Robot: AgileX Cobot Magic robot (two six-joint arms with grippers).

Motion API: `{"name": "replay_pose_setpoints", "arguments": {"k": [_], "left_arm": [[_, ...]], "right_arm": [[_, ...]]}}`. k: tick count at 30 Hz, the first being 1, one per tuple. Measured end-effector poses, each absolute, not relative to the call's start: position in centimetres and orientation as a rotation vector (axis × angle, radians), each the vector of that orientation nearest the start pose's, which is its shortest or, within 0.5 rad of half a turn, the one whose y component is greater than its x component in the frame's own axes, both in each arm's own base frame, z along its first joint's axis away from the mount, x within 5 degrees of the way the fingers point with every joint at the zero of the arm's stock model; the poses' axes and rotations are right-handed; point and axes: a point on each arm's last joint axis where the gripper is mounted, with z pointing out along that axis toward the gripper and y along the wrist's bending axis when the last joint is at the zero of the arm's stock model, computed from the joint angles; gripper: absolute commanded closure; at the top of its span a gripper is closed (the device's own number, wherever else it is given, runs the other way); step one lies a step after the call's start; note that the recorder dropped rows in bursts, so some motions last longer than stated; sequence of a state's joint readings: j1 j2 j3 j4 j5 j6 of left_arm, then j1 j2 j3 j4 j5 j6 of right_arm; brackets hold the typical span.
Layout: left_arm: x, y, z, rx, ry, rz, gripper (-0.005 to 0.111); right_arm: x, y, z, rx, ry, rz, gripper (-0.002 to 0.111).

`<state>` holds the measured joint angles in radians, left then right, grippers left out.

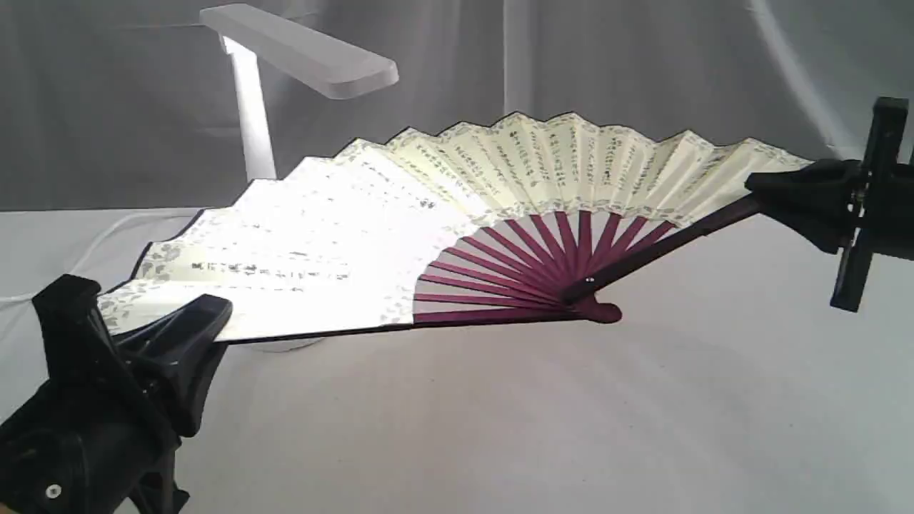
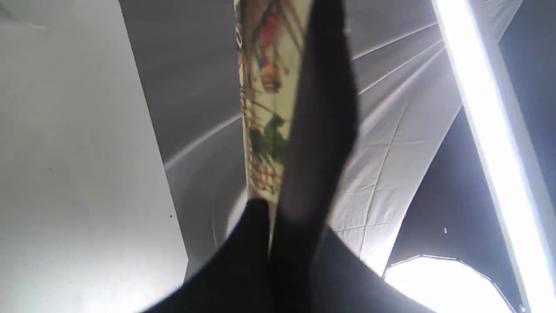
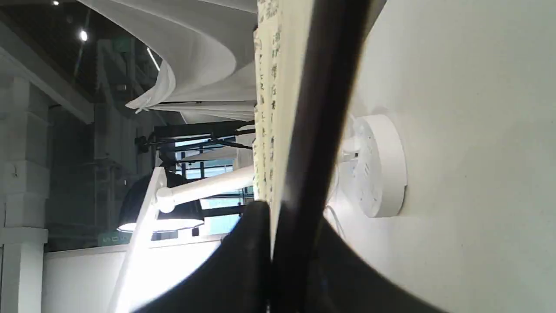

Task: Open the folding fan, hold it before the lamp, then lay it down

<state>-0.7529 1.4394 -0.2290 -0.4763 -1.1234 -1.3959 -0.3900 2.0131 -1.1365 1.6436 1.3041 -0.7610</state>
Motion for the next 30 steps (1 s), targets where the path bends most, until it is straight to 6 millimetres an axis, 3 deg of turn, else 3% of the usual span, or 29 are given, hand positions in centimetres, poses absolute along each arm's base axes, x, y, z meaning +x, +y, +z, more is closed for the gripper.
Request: {"name": "replay_pose_setpoints", "arguments": {"k": [17,30], "left_arm": [[16.3,-10.3,21.8,-1.058,1.357,-1.556,0.107],[15.0,-8.9,22.9,-1.083,1.325,-1.588,0.107]], "right_arm": [[35.0,-5.0,23.4,0.607,1.928,1.733,0.108],[33.5,-4.1,27.2,0.523,1.91,1.711,0.108]]}}
